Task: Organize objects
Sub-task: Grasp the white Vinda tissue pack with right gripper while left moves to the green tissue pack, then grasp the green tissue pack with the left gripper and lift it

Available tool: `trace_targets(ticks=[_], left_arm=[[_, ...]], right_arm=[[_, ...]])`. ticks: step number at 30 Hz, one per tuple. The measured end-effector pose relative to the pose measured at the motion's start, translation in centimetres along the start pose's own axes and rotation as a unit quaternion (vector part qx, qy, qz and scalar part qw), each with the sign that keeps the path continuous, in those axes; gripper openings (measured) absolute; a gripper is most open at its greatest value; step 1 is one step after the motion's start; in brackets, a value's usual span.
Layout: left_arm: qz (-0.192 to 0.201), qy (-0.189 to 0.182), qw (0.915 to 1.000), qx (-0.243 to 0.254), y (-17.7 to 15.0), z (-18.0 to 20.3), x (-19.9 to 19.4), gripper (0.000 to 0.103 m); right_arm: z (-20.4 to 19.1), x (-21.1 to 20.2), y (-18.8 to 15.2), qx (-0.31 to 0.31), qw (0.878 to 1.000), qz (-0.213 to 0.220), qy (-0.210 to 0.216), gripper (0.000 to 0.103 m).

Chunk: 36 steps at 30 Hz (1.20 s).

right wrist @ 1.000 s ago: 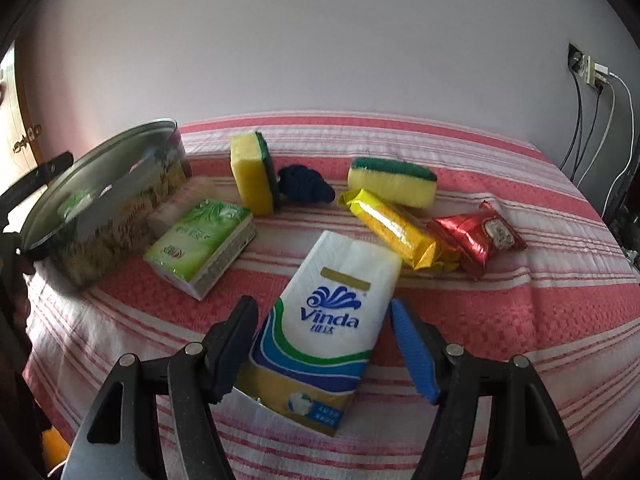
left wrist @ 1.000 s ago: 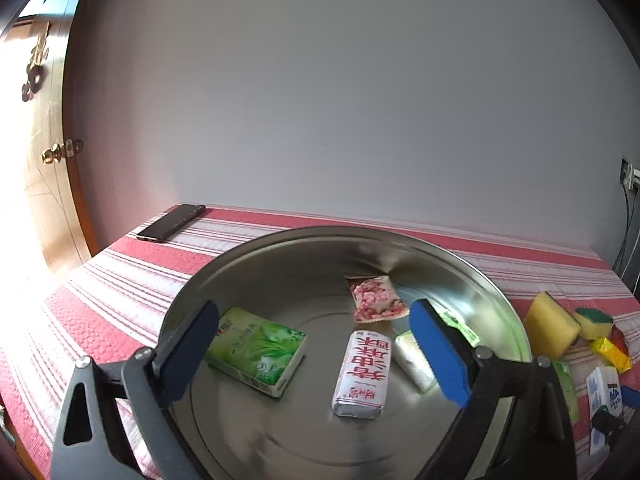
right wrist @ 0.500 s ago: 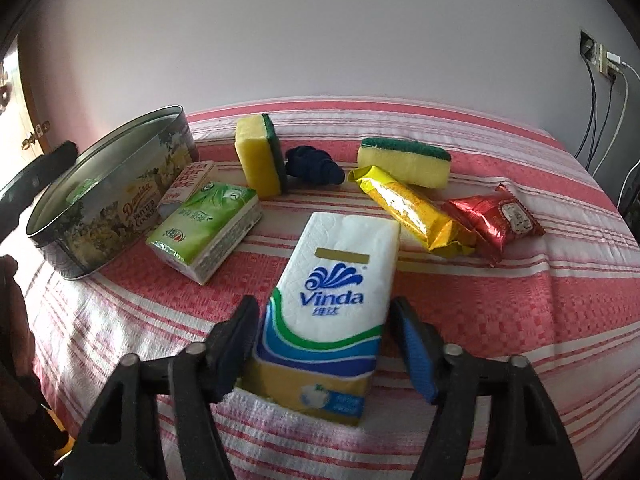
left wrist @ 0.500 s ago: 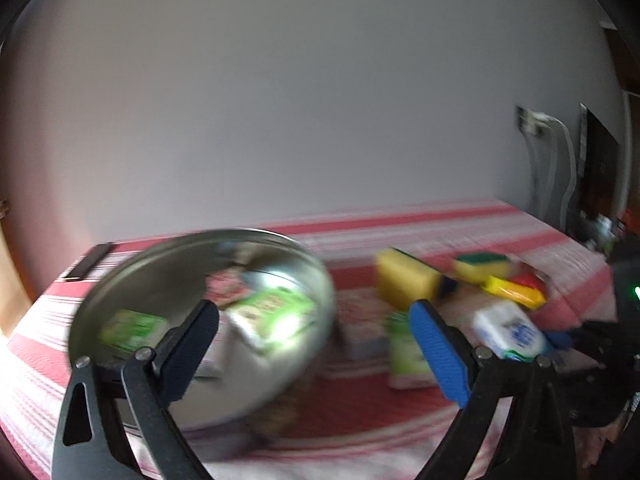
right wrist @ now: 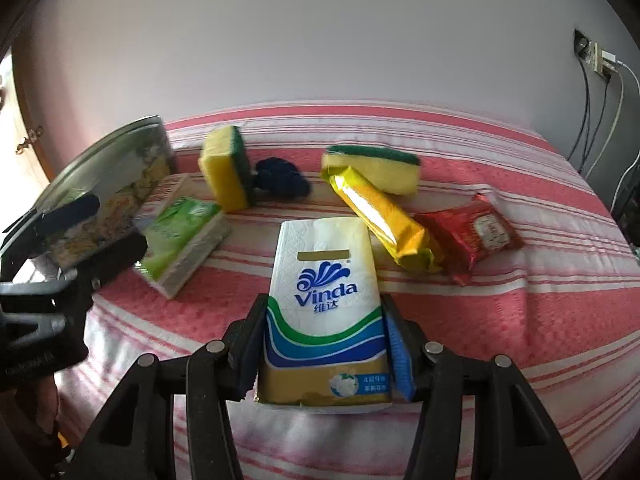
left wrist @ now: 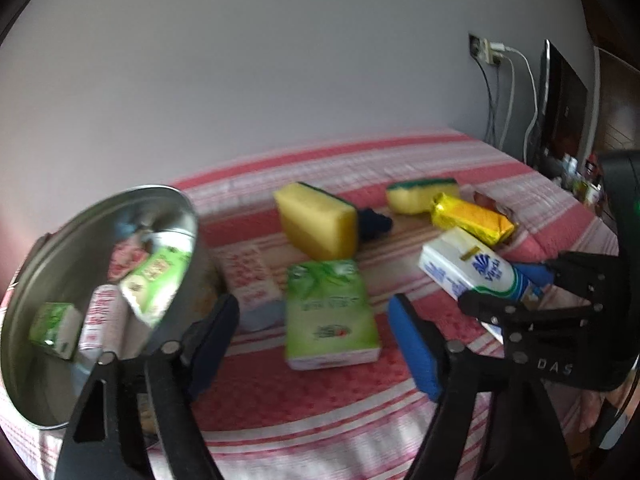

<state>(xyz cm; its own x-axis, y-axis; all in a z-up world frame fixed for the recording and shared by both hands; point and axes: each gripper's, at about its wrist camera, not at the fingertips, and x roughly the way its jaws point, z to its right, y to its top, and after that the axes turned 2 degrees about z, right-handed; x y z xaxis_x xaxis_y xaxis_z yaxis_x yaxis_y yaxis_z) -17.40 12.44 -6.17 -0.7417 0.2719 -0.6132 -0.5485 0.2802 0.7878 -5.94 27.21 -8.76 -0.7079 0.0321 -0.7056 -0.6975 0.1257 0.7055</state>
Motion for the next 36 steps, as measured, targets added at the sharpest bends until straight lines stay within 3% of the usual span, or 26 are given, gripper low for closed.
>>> trace_targets(ticks=[3,9,13,15,36], left_arm=[[-0.024,-0.007,0.9997,0.002,0.2,0.6,1.1,0.059],[-0.056,-0.003,0.9983,0.015,0.2,1.4,2.5,0.059],[-0.093,-0.026,0.9951,-0.02,0.1,0.3,4.0,0.057],[-0.095,-0.035,0.9944,-0.033,0.0,-0.2,4.0,0.053],[-0.076,-0.021,0.9968,-0.014,0.1,0.2,3.3,0.052]], right_arm=[[0.5,0.1,0.0,0.008,1.0,-0.001,0.014,0.056],[0.4,0.0,-0.2,-0.002,1.0,-0.002,0.018,0.056],[-0.3,0.1,-0.3,-0.018,1.0,-0.006,0.003,0.056],[-0.5,0.1,-0.2,-0.024,1.0,-0.007,-0.002,0.056],[-1.0,0.6,0.2,-0.032,0.999,-0.006,-0.004,0.055]])
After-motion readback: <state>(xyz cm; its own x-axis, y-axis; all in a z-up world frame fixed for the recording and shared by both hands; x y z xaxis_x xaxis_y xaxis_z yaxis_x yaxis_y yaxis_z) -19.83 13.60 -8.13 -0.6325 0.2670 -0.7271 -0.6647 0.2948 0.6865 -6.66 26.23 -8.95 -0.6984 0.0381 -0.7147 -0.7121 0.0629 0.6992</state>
